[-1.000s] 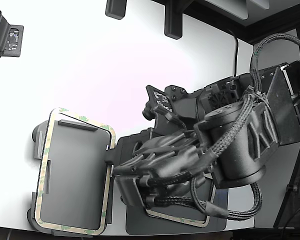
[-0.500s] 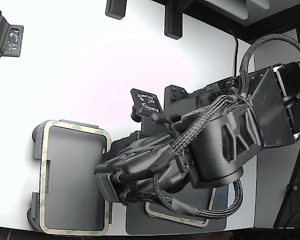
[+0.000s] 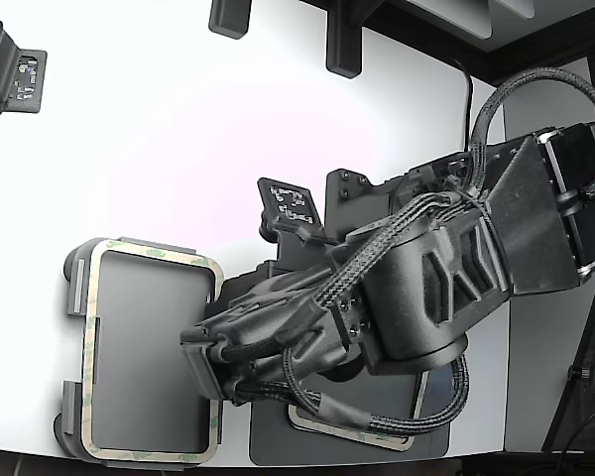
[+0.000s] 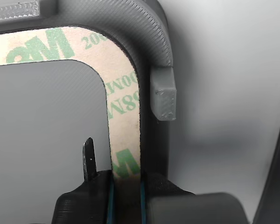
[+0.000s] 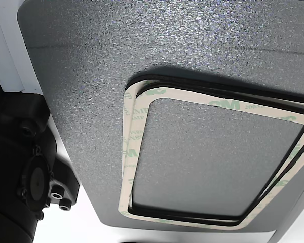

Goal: Grab top frame and put it into gray box.

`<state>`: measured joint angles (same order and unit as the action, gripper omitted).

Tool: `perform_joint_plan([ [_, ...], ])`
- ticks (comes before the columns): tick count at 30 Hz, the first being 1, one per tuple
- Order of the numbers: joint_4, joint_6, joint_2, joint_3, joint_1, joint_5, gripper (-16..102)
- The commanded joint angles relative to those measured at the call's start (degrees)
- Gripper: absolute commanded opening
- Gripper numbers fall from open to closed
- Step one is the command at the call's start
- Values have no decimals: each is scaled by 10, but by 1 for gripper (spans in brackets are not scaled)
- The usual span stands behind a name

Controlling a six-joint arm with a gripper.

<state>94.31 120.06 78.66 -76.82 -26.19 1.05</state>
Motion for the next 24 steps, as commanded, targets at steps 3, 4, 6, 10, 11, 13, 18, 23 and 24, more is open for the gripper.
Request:
perform_joint_plan([
  [3,6,2,9,15,9,0,-12],
  [4,6,2,9,17,9,-1,-12],
  [6,6,3,9,22,9,-4,-12],
  [10,6,3,4,25,7,-4,-12],
  [11,6,1,4,24,7,-4,-12],
  [13,6,-2,3,20,7,-4,-12],
  [18,6,-1,0,24,7,-4,-12],
  [23,6,0,-9,28,7,-4,-12],
  [24,6,0,-10,28,7,-4,-12],
])
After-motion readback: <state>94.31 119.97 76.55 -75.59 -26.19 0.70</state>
